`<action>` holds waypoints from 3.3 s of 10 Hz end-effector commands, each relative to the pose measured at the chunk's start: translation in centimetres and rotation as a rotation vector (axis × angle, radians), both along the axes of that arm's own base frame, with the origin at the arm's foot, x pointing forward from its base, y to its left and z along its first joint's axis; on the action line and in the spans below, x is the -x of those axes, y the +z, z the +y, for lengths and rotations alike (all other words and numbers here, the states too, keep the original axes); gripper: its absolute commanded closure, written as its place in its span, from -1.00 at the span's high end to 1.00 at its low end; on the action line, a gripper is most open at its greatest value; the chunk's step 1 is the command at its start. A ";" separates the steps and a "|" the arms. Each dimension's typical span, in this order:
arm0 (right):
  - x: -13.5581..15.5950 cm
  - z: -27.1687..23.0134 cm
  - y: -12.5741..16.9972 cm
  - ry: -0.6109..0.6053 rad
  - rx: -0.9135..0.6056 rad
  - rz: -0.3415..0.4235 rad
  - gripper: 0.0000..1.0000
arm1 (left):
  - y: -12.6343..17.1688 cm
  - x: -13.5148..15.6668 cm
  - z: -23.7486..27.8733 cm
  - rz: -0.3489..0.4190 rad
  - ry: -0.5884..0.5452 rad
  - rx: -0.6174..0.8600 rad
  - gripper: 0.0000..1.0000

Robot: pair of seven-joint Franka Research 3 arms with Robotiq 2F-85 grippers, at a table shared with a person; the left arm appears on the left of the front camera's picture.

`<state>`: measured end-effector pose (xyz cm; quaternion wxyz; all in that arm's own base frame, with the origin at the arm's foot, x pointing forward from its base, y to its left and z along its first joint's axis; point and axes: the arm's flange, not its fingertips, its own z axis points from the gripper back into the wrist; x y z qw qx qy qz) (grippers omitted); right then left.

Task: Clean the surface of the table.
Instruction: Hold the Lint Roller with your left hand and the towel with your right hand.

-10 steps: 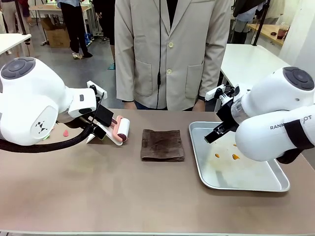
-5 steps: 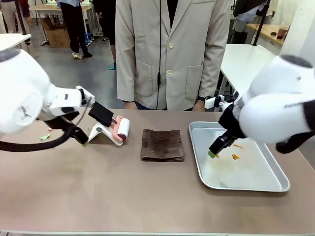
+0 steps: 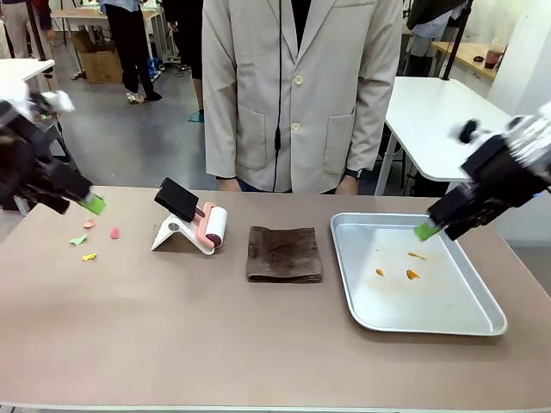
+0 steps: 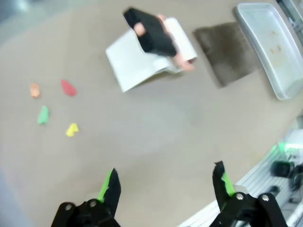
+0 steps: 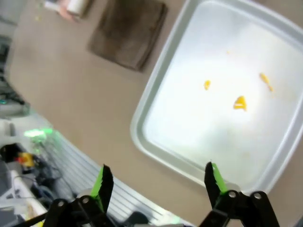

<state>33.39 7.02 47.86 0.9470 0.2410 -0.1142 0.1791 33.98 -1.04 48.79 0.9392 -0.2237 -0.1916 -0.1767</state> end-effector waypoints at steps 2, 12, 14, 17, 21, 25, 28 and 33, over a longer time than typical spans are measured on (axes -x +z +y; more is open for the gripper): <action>3.4 -8.1 -0.3 -0.058 -0.496 -0.005 1.00 | 1.3 1.6 9.1 0.016 0.059 0.420 1.00; 7.1 -24.2 -7.0 -0.518 -0.820 -0.187 1.00 | -5.2 4.3 22.1 0.030 0.365 0.842 1.00; 6.2 -26.9 -6.2 -0.486 -0.893 -0.036 1.00 | -5.2 4.3 22.1 0.030 0.365 0.842 1.00; 5.9 -26.5 -6.4 -0.586 -0.786 0.011 1.00 | -5.1 4.0 21.5 0.072 0.342 0.849 1.00; 2.8 -18.9 -0.6 -0.624 -0.593 -0.046 1.00 | -0.8 -0.4 20.8 0.094 0.202 0.704 1.00; -1.9 -6.3 3.6 -0.512 -0.277 -0.113 1.00 | 4.0 -7.1 15.0 0.133 0.021 0.378 1.00; -5.3 2.2 4.8 -0.293 -0.176 -0.119 1.00 | 4.2 -11.4 6.8 0.167 -0.034 0.275 1.00; -9.7 15.1 0.4 -0.217 -0.049 0.178 1.00 | 0.2 -13.8 -0.8 0.228 -0.069 0.286 1.00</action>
